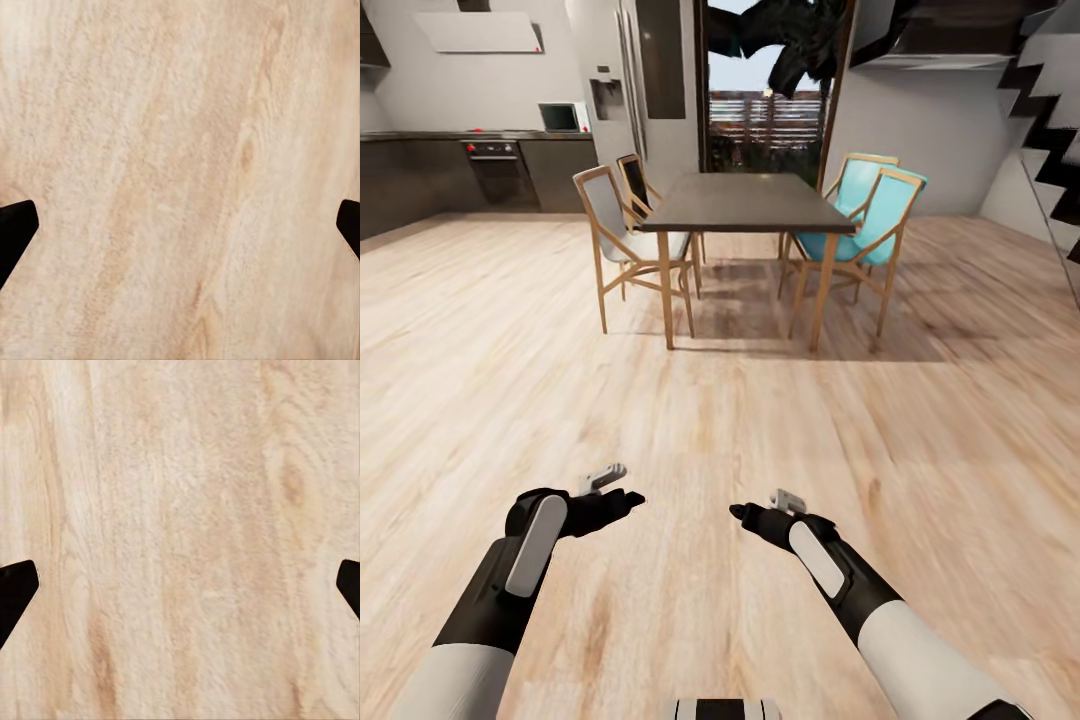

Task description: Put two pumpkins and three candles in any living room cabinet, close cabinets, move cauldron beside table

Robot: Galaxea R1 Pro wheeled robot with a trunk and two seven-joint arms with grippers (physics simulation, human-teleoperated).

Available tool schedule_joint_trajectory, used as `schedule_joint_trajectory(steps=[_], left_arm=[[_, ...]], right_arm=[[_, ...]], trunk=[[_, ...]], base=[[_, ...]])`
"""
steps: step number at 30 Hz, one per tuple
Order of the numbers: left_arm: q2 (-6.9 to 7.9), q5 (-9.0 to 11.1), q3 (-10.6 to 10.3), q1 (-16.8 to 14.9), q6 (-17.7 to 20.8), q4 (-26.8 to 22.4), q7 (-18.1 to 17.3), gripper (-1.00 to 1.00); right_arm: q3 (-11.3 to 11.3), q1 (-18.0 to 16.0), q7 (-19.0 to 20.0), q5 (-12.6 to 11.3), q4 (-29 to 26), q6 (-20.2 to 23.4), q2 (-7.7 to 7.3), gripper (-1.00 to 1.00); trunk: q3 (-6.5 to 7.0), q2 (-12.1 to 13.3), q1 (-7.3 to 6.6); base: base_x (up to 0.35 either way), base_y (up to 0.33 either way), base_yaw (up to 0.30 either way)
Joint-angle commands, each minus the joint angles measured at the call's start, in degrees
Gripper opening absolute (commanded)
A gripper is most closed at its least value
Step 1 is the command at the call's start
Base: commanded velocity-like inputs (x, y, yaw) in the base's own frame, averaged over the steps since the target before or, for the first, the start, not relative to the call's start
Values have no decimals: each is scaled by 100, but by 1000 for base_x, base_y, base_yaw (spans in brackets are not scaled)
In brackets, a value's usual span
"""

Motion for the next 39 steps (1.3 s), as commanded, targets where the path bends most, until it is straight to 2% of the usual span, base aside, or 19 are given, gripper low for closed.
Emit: schedule_joint_trajectory(steps=[1, 39], left_arm=[[0, 60, 0, -3, 18, -5, 53, 100], [0, 60, 4, -3, 18, -3, 53, 100]], right_arm=[[17, -3, -55, -61, -11, 9, -3, 100], [16, -3, -54, -61, -11, 9, -3, 100]], trunk=[[-5, -2, 2], [-5, -2, 2]], base=[[268, -13, 291], [261, -85, 291]])
